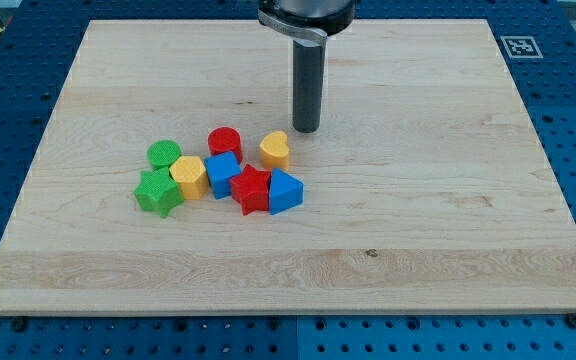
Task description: Point your arm to the yellow heart
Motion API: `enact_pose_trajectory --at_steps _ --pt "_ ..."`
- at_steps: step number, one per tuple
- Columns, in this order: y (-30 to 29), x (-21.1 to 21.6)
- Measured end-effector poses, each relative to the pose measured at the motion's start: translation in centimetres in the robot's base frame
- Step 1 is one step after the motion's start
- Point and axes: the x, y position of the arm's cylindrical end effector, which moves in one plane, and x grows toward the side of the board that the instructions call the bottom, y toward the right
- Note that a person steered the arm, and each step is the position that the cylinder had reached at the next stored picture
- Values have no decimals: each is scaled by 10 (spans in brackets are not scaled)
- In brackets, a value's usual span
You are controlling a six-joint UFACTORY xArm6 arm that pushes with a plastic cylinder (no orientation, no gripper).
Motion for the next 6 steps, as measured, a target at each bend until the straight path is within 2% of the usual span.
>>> enact_pose_trajectory --at_steps 3,6 --pt "-19 1" --pt "8 20"
